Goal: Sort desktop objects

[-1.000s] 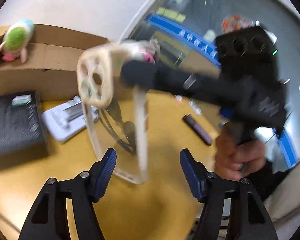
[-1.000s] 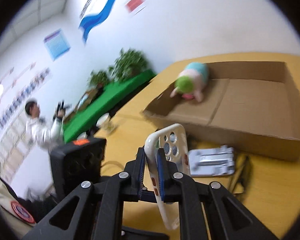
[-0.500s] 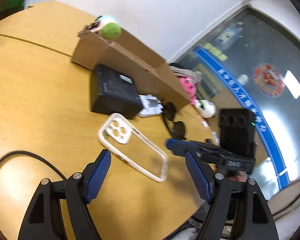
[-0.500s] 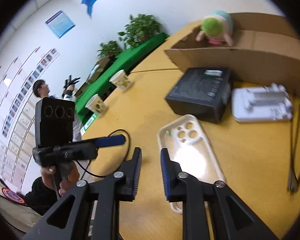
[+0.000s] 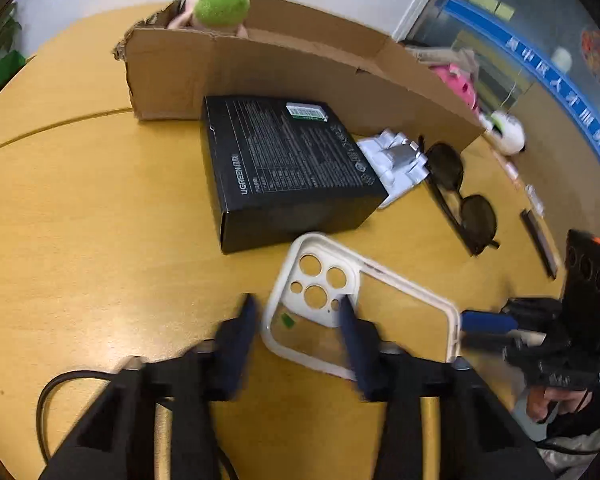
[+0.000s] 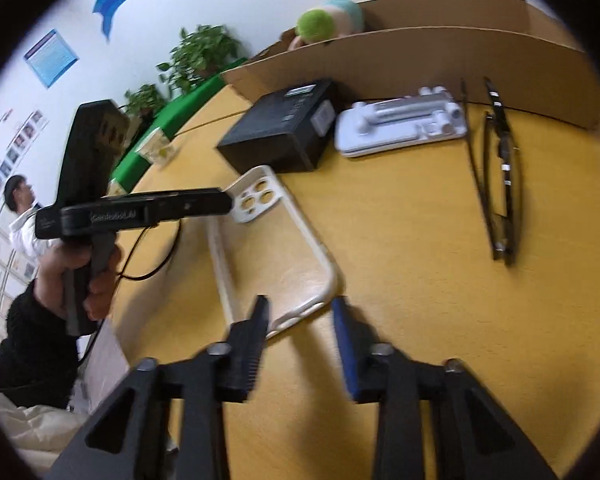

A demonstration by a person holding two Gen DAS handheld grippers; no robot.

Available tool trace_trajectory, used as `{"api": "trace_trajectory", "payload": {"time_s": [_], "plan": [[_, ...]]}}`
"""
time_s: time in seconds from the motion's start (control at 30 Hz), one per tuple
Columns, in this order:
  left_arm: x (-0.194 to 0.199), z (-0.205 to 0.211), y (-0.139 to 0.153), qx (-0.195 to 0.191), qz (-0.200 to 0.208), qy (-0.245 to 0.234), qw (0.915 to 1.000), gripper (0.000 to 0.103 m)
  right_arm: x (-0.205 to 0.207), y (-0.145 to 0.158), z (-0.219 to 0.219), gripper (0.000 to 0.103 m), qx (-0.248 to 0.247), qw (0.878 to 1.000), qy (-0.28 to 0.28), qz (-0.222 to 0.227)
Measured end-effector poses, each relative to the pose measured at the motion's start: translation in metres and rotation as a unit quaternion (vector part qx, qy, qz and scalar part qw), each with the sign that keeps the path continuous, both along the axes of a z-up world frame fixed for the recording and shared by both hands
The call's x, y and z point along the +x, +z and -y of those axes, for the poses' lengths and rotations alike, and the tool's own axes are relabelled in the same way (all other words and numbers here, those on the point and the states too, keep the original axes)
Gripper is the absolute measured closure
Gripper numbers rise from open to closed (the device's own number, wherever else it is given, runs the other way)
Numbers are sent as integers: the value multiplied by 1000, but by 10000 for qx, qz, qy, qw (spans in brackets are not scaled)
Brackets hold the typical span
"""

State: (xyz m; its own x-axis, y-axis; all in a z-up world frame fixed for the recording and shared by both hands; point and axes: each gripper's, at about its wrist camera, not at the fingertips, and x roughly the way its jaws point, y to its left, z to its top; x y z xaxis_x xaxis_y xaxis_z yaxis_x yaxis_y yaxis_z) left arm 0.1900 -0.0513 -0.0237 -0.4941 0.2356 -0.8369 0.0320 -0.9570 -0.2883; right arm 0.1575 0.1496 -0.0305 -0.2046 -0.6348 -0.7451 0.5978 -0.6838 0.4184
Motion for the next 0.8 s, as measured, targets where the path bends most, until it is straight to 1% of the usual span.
{"api": "trace_trajectory", "payload": {"time_s": [0.03, 0.1, 0.23, 0.3, 0.43, 0.5, 0.6, 0.7, 0.8], "plan": [[0, 0, 0, -77, 37, 36, 10000, 83, -1, -1, -1, 89, -16, 10000, -26, -12], [2, 0, -1, -129, 128, 106, 9998, 87, -4, -1, -2, 90, -42, 10000, -33, -28], [13, -3, 0, -186, 200, 193, 9994, 88, -8, 1, 2, 89, 44, 9998, -50, -198], [20, -6, 1, -167, 194, 239, 9994, 88, -12, 2, 4, 90, 114, 9991, -202, -355], [31, -9, 3, -14, 163, 365, 9992, 91, -20, 2, 4, 90, 167, 9990, -263, -323], [34, -12, 2, -20, 176, 393, 9991, 91, -21, 3, 5, 88, 217, 9990, -256, -302], [38, -16, 1, -55, 218, 405, 9989, 91, -21, 4, 8, 87, 354, 9985, -166, -377], [40, -20, 3, -45, 215, 386, 9990, 92, -23, 4, 11, 91, 490, 9976, -131, -473], [42, -21, 13, -53, 43, 409, 9991, 94, -25, 6, 14, 93, 615, 9960, -215, -614]]}}
